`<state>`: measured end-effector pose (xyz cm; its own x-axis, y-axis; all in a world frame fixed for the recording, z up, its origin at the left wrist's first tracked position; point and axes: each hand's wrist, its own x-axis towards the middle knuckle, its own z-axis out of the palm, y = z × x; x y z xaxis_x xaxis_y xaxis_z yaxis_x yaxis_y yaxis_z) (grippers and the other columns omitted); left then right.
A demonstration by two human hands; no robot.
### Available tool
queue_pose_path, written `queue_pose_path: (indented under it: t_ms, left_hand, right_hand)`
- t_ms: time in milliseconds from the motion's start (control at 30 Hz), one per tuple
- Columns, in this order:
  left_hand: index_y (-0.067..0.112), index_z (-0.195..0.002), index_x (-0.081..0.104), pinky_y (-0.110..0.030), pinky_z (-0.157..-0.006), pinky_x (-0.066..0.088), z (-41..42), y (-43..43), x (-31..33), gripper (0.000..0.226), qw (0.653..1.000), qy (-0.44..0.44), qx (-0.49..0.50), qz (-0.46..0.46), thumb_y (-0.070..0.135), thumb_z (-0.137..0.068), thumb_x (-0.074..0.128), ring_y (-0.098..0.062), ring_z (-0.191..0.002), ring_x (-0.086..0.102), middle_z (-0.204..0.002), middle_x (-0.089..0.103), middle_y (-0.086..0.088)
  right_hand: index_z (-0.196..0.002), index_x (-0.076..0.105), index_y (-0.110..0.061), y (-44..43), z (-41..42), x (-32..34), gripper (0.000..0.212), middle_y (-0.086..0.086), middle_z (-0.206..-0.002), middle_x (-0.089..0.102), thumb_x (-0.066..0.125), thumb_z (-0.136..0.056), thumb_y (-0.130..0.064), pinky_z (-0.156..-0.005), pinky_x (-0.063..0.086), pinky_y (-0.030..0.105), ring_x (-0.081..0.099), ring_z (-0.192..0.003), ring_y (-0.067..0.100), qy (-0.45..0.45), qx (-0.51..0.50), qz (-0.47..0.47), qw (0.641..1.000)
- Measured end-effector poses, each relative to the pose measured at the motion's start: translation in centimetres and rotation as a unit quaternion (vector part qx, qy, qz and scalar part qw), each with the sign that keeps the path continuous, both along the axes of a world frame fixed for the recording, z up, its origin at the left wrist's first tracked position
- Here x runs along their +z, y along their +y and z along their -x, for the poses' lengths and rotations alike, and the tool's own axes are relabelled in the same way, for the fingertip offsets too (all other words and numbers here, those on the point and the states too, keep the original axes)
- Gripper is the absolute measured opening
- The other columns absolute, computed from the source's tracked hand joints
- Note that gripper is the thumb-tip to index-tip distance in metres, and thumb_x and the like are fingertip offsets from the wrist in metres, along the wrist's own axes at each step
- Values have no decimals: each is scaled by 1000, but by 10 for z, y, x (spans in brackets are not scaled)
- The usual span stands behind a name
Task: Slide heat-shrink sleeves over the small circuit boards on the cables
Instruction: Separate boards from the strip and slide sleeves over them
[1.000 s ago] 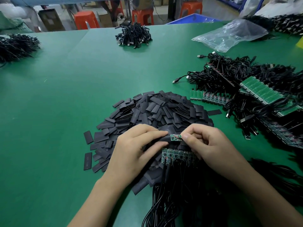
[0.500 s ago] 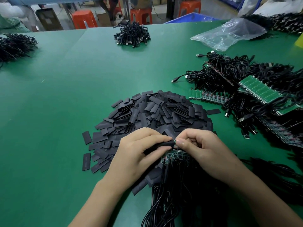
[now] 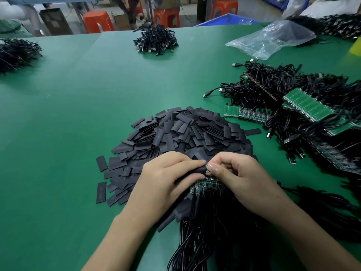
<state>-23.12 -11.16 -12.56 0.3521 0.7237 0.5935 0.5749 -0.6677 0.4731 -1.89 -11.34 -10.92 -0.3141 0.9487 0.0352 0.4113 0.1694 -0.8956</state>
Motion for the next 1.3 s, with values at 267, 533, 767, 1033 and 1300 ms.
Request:
queue_pose_path:
  t_ms: [267,533,767,1033,1300]
  left_hand:
    - [14,-103,80,-14,-80,48,2,-2,5,18,997,-70,-4,40,24,-88,78,-5,-89,67,-95,72,7]
    - [15,-106,79,-20,-81,53,-3,-3,1,19,997,-68,-20,33,23,-89,79,-6,-91,68,-97,73,7]
    - [13,-103,80,-23,-80,54,-5,-4,3,19,995,-96,10,39,20,-86,81,-8,-90,70,-97,74,5]
    - [12,-102,80,-17,-83,51,-2,-3,5,20,994,-100,27,44,19,-84,80,-5,-90,69,-97,74,4]
    - [12,-102,81,-23,-81,54,-3,-4,5,19,995,-90,9,34,21,-85,80,-8,-91,70,-98,75,4]
  right_hand:
    - [-86,71,-30,0,0,0,20,11,-67,55,59,-101,-33,-56,35,27,43,-58,5,11,0,-6,1000]
    - [-83,69,-28,-4,4,1,20,-12,-59,47,60,-101,-29,-55,35,19,40,-55,1,-2,-5,-16,1000]
    - [-88,73,-27,-2,3,2,15,-11,-63,53,63,-98,-31,-57,40,18,46,-60,3,39,-21,1,999]
    - [-85,71,-27,-3,5,1,12,-10,-61,57,67,-95,-24,-56,44,24,50,-59,6,74,-35,4,997]
    - [-84,72,-23,-5,7,4,14,-12,-61,56,67,-97,-21,-56,42,19,48,-57,3,75,-18,9,997]
